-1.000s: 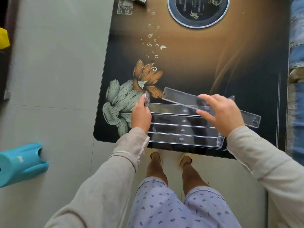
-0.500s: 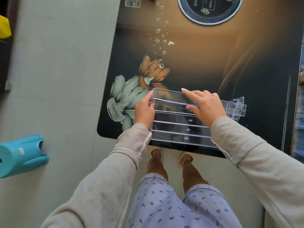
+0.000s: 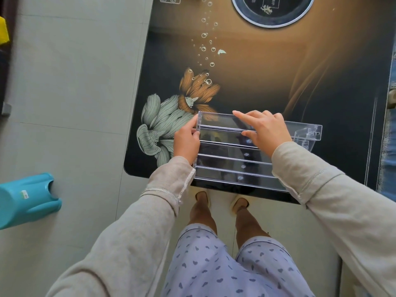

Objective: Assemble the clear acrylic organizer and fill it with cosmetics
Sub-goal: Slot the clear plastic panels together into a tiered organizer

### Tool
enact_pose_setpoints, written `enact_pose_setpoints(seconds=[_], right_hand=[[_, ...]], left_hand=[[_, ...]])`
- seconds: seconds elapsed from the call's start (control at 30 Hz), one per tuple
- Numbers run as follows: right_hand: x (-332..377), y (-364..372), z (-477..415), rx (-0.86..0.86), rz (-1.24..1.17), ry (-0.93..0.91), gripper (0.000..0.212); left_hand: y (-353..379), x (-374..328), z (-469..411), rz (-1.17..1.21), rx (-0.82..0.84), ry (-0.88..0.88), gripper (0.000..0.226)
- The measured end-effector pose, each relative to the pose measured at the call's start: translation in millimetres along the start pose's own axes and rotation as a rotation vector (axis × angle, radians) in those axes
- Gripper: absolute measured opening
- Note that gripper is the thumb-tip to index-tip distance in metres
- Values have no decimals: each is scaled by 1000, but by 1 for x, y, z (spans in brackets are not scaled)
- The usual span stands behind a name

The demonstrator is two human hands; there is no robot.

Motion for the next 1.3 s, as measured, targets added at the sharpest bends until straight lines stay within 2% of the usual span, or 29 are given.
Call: enact_pose_setpoints(seconds=[0.17, 0.33, 0.57, 0.83, 0.9, 1.0, 1.07, 1.17, 1.23, 1.3], right_hand=[[-2, 6, -4, 59, -6, 22, 57], [0, 8, -3, 41, 1, 41, 58], [-2, 8, 0, 37, 16, 50, 58], [-1, 6, 4, 14, -62, 45, 58], [-4, 3, 15, -48, -134, 77, 58], [-22, -7, 47, -270, -343, 165, 48], [-43, -11, 74, -414, -473, 276, 41], [-76, -5, 110, -514, -592, 500, 38], [-96, 5, 122, -425, -679, 665, 41], [-108, 17, 122, -258, -813, 756, 45]], left_hand=[[1, -1, -2, -34, 1, -10, 49], [2, -5, -4, -81, -21, -16, 45], [5, -13, -4, -142, -74, -89, 17], [4, -8, -13, -147, -196, -226, 32], [5, -9, -12, -140, -189, -236, 33], [5, -12, -10, -162, -183, -240, 30], [7, -20, -6, -243, -212, -193, 38], [18, -48, 3, -411, -295, 46, 44], [39, -71, 7, -501, -236, 231, 42], [69, -92, 10, -555, -109, 390, 38]])
Point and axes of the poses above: each hand's wrist, its own z-axis away from the middle knuckle, its own y-axis out of the palm, x = y × z, the point moved 6 cm from there along -z, towards the middle knuckle, and after that the axes turned 8 degrees about x, right-handed, at the moved point
